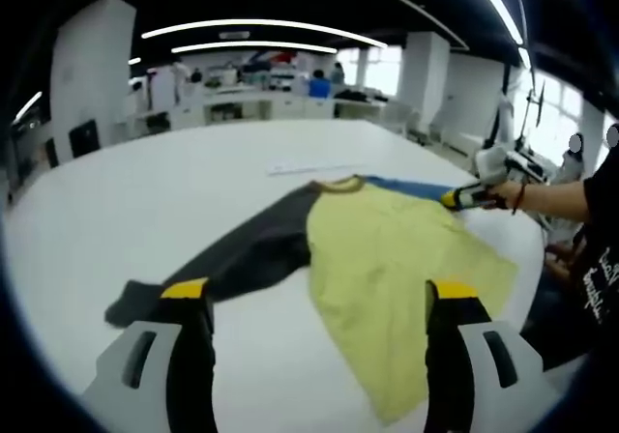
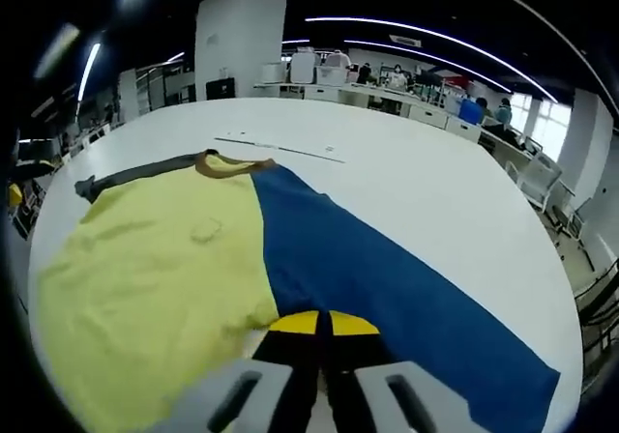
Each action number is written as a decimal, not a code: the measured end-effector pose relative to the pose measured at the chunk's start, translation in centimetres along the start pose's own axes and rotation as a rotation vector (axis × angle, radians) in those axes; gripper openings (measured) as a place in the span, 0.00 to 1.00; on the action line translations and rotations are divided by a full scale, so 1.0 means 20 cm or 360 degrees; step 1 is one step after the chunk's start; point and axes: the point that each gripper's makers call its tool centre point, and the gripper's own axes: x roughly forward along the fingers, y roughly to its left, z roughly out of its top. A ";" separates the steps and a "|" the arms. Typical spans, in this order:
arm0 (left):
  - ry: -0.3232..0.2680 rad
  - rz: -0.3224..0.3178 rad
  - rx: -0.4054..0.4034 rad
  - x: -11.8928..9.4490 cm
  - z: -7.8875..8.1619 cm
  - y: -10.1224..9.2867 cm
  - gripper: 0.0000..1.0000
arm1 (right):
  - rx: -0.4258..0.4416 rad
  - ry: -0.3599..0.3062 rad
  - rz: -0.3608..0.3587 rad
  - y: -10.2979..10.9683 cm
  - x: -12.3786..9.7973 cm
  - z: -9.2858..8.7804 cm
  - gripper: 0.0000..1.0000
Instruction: Fold the garment on the visible template until the final outline fits inside the template.
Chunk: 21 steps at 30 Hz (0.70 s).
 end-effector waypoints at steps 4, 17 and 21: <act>0.0000 -0.0003 0.0002 0.00 0.00 0.00 0.87 | 0.0012 0.0003 -0.0017 -0.01 0.01 0.00 0.00; 0.0011 -0.0009 0.0019 0.00 0.00 -0.01 0.88 | 0.0272 -0.0037 -0.0077 -0.10 -0.07 0.03 0.24; 0.0014 -0.0015 0.0019 0.00 0.00 -0.01 0.90 | 0.0294 -0.0058 -0.0148 -0.20 -0.12 0.04 0.44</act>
